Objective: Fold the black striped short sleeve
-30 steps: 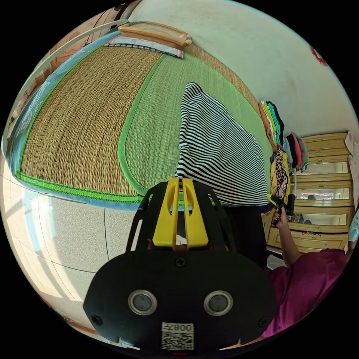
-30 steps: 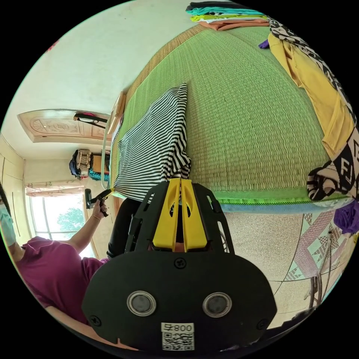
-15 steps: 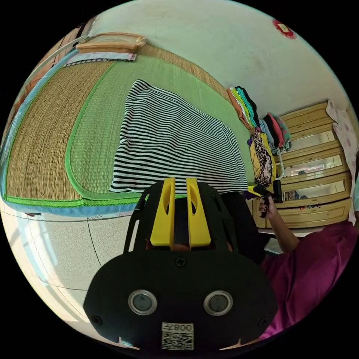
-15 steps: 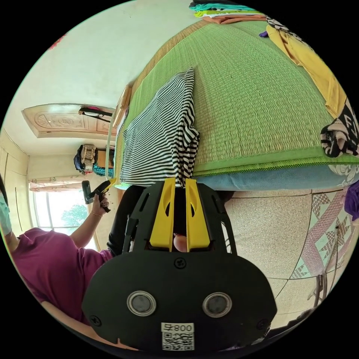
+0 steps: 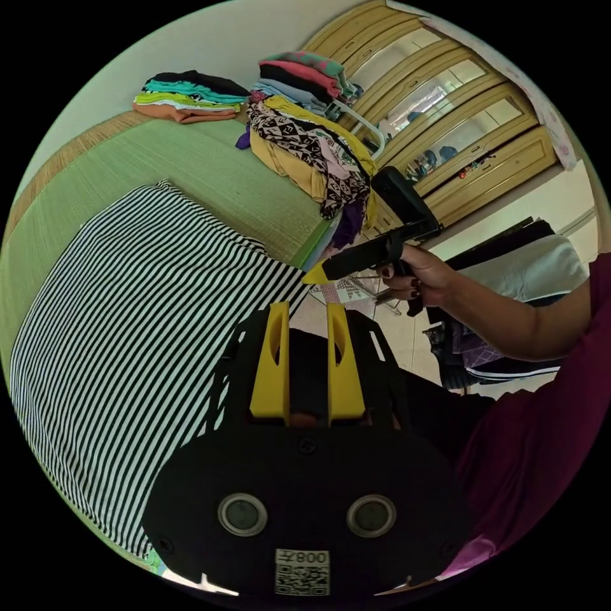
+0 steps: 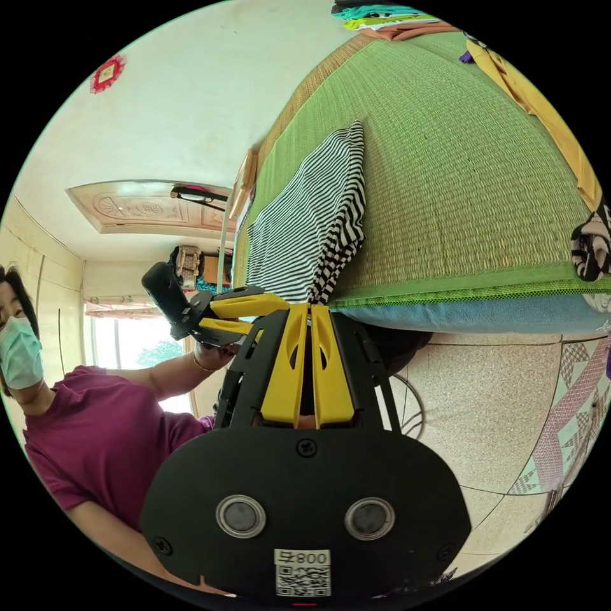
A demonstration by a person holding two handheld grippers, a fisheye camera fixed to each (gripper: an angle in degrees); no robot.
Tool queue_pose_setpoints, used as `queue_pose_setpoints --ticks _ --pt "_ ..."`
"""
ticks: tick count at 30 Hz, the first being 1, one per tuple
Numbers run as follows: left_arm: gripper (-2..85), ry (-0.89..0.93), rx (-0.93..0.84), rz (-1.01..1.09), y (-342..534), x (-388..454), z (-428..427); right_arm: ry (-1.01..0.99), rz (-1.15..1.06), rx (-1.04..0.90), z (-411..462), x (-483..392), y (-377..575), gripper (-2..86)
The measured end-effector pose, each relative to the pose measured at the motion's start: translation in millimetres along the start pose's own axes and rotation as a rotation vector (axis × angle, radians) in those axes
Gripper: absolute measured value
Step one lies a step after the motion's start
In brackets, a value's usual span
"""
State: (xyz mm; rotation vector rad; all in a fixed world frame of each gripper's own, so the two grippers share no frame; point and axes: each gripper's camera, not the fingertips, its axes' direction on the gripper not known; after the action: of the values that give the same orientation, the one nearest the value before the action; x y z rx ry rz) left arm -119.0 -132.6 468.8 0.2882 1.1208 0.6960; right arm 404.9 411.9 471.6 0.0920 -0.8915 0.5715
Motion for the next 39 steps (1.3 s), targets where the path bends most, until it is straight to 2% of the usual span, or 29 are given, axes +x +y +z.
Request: queue_pose_setpoints --ticks 4,15,22,28,39 --pt "7.1 -0.137 -0.056 0.038 -33 28 28 -0.020 0.002 -0.003 -7 4 -2 0.6" --pt "3.4 -0.258 -0.096 0.091 -85 73 70 -0.093 0.052 0.029 -21 27 -9 0.7" --pt "0.7 -0.219 -0.077 0.059 -109 83 87 -0.046 0.083 0.063 -32 38 -22 1.9" --pt "0.5 -0.201 -0.056 0.047 -125 89 94 0.011 0.110 0.133 -45 52 -71 7.2" --pt "0.5 -0.151 -0.003 0.009 -141 93 97 0.034 0.112 0.051 -24 68 -188 9.3"
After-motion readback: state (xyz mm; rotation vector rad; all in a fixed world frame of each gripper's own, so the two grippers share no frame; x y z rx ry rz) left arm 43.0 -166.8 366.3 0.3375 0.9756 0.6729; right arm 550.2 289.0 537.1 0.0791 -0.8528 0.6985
